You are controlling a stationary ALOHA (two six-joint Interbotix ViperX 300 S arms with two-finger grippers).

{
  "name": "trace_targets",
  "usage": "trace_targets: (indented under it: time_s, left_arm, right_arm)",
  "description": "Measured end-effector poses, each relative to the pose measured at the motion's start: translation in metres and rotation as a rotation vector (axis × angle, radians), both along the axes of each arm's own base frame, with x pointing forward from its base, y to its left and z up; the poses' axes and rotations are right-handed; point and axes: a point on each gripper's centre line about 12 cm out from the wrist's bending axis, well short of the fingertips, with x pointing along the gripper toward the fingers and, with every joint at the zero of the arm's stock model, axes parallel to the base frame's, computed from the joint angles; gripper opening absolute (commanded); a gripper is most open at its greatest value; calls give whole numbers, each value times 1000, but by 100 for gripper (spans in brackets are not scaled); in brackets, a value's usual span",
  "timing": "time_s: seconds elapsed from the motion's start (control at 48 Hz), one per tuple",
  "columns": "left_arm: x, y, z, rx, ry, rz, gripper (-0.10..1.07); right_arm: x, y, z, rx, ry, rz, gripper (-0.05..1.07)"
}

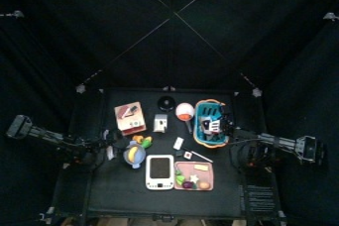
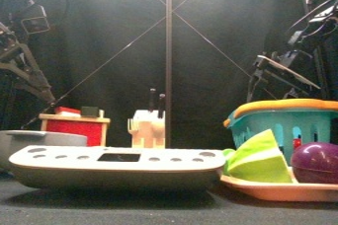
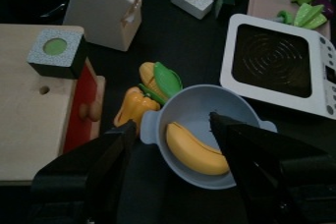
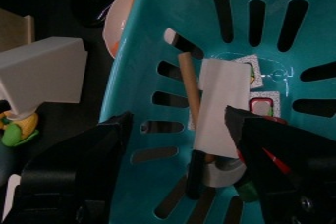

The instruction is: Grab corn

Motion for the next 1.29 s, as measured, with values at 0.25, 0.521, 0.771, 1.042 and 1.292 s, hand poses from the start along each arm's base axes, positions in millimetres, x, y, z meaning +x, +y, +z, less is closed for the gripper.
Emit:
trace_targets:
  time_s: [0.25,0.521,0.771,1.042,1.292]
  left_arm:
    - [23,-7,26,-29,-39,-12,95]
    - [104,5,-12,3,236,108,97]
    - [143,26,-68,3,451,254,96]
    - [148,23,-78,-29,472,266,74]
    - [149,11,-22,-5,300,191,73]
  right_arm:
    - [21,4,18,-51,-151,121,104]
    - [48,7,8,-74,-133,242,104]
    - [52,12,5,-69,-125,264,104]
    - [54,13,0,-58,-108,269,104]
    - [71,23,21,-110,-150,346,104]
